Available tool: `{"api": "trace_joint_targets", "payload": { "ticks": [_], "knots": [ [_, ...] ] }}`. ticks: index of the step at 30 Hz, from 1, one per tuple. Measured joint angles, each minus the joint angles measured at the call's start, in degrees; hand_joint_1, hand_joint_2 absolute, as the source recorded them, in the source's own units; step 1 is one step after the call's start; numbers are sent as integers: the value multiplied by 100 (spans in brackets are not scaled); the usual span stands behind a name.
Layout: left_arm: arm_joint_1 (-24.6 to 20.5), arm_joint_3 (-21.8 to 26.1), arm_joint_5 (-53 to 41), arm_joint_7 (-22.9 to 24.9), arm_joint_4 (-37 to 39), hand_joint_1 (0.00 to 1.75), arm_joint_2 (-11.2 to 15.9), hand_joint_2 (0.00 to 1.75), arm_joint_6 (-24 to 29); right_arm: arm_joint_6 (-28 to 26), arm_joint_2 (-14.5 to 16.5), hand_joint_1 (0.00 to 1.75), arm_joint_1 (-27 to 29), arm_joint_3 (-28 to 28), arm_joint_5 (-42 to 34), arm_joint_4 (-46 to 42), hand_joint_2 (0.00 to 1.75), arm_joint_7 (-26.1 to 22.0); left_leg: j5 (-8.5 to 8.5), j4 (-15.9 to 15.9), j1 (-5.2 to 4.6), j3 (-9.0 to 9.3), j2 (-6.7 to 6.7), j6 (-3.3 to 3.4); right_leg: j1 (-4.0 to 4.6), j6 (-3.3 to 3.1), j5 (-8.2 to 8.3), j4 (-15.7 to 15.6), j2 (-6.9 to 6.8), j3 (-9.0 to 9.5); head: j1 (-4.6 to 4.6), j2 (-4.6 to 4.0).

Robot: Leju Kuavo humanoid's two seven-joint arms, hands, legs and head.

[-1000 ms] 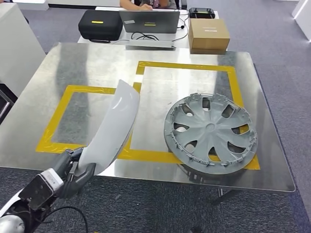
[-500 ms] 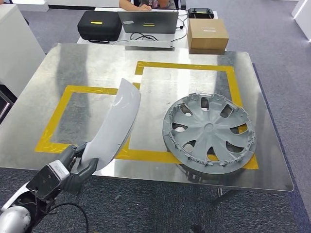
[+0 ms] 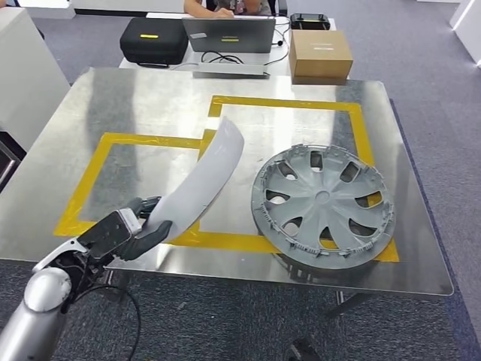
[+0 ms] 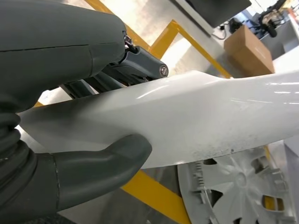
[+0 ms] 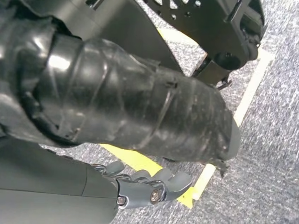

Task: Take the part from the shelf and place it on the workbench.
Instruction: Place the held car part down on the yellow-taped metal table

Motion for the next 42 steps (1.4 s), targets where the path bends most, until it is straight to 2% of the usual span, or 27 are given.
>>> {"api": "trace_joint_targets", "payload": {
  "ticks": [10,19,27,32,36,42],
  "knots": [
    [-907,-182,-189,503,1517,175,-156,175,527,-87,-72,0,338,-92,-232,49,0,-249,-2,0,-1,-1,3,0,0,0,0,0,7,4,-1,0],
    [-1240,-14,-455,850,2297,175,-112,175,1207,-12,-115,0,451,-297,-527,234,0,-390,-1,-5,1,-1,10,-1,3,0,0,1,15,7,-1,0],
    [-1247,614,-650,1125,2706,175,326,175,1839,45,69,0,480,-379,-566,320,0,-292,0,-8,10,3,26,-2,18,-1,0,7,31,62,0,0],
    [-1089,1177,-772,1076,2822,175,630,175,1950,-83,161,0,471,-374,-499,320,0,-245,-3,-13,16,17,32,-5,20,-12,-9,8,29,28,-1,0],
    [-981,1514,-970,1095,2826,175,699,175,1977,-127,179,0,454,-374,-509,320,0,-276,-8,-15,17,25,32,-12,19,-20,-17,7,26,10,1,0],
    [-889,1731,-1122,1159,2823,175,727,175,2047,-149,202,0,457,-374,-555,325,0,-310,-7,-14,15,26,31,-12,19,-21,-14,7,30,15,1,0]
  ]
}}
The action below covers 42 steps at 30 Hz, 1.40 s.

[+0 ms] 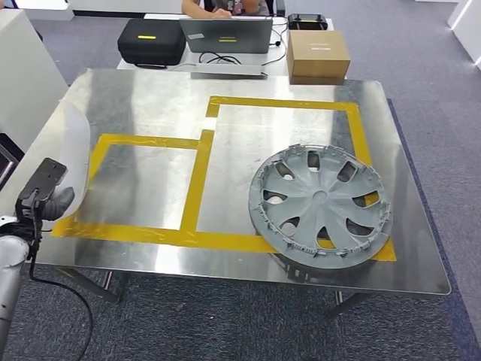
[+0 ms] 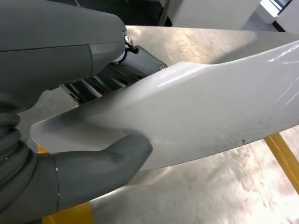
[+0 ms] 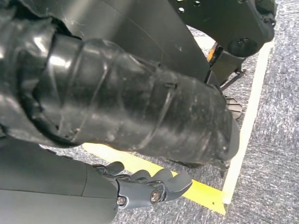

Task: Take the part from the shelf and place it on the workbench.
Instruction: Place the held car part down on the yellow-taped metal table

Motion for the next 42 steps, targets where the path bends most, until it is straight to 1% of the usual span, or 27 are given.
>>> {"api": "trace_joint_targets", "payload": {
  "ticks": [3,7,12,13,15,17,19,22,26,29,32,35,38,42],
  "knots": [
    [31,76,-163,43,-10,175,-7,175,14,29,20,0,2,-1,-72,27,0,-74,0,1,0,3,0,0,0,0,0,-1,-1,-5,-1,0],
    [24,84,-371,120,-53,175,-79,175,-27,196,34,0,1,-18,-217,138,0,-240,0,1,0,5,1,0,-3,0,0,-2,-3,-7,-2,0],
    [21,79,-418,150,-71,175,-108,175,-36,243,34,0,3,-28,-245,172,0,-275,0,1,0,5,1,0,-3,0,0,-2,-3,-7,-2,0],
    [14,61,-466,189,-89,175,-147,175,-42,281,34,0,8,-43,-266,205,0,-301,0,1,0,5,0,0,-3,0,0,-2,-3,-6,-1,0],
    [5,-37,-571,281,-160,104,-263,175,-99,361,39,0,23,-73,-300,314,0,-361,0,0,0,5,0,0,-2,0,0,-2,-1,-4,1,0],
    [53,-147,-569,277,-262,17,-326,175,-222,399,63,0,13,-86,-274,411,0,-379,0,0,0,4,2,0,-1,0,0,-2,4,-3,0,0],
    [125,-184,-500,200,-334,0,-298,175,-299,400,94,0,-21,-81,-220,444,0,-354,0,0,0,4,3,0,0,0,0,-2,6,-4,-1,0],
    [203,-186,-436,54,-422,0,-203,175,-346,321,130,0,-65,-52,-169,448,0,-294,0,0,0,4,3,0,1,0,0,-1,3,-2,-1,0],
    [282,-144,-363,-221,-597,0,-66,175,-493,61,146,0,-126,12,-207,337,0,-232,0,-1,1,4,3,0,2,-1,0,-1,1,-3,0,0],
    [296,-113,-347,-282,-708,0,-7,175,-540,-2,146,0,-176,26,-233,240,0,-231,0,-1,1,4,3,0,2,-1,0,0,0,-2,-1,0],
    [308,-65,-327,-305,-776,0,19,175,-546,-41,146,0,-200,30,-261,183,0,-237,0,-1,1,4,3,0,2,-1,0,0,-1,-1,0,0],
    [384,-26,-237,-429,-916,0,36,175,-521,-167,173,0,-203,26,-355,151,0,-281,0,-1,1,4,3,0,1,-1,0,-1,2,-1,0,0],
    [561,59,-139,-555,-1234,0,36,175,-472,-242,216,0,-191,24,-425,150,0,-319,-1,-1,1,4,3,0,0,-1,0,-2,3,-3,0,0],
    [839,149,-108,-600,-1735,0,21,175,-421,-129,225,0,-145,23,-438,169,0,-358,-4,-1,0,3,3,-1,-1,-1,-1,-3,0,-6,1,0]
  ]
}}
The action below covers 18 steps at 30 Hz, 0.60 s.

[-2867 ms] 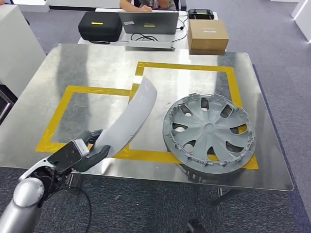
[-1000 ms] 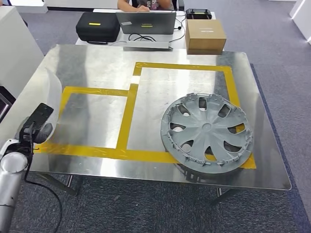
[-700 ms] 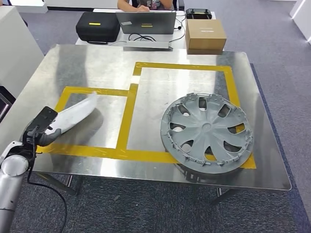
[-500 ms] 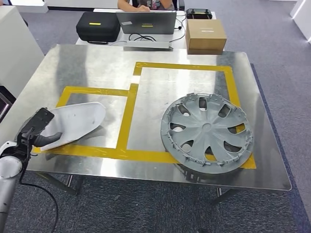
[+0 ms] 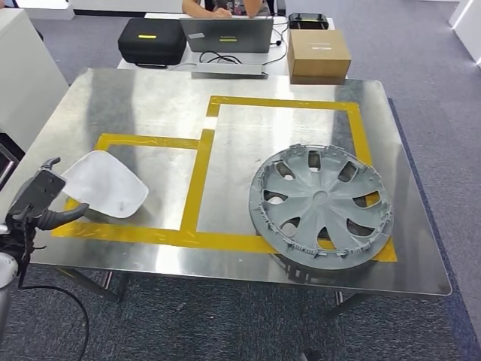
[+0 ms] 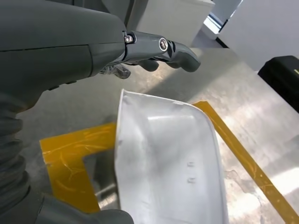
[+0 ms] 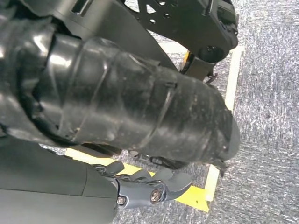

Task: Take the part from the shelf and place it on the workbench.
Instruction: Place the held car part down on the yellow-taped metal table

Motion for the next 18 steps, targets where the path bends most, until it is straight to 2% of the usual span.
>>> {"api": "trace_joint_targets", "payload": {
  "ticks": [7,18],
  "knots": [
    [168,91,17,-1,-364,0,-23,175,4,26,0,0,13,-1,0,31,0,-17,0,0,1,0,0,-3,1,0,0,0,0,0,-1,0],
    [220,102,17,-1,-482,0,-24,175,4,26,0,0,13,-1,0,45,0,-22,-1,0,0,0,0,-4,1,0,0,0,1,1,-1,0]
  ]
}}
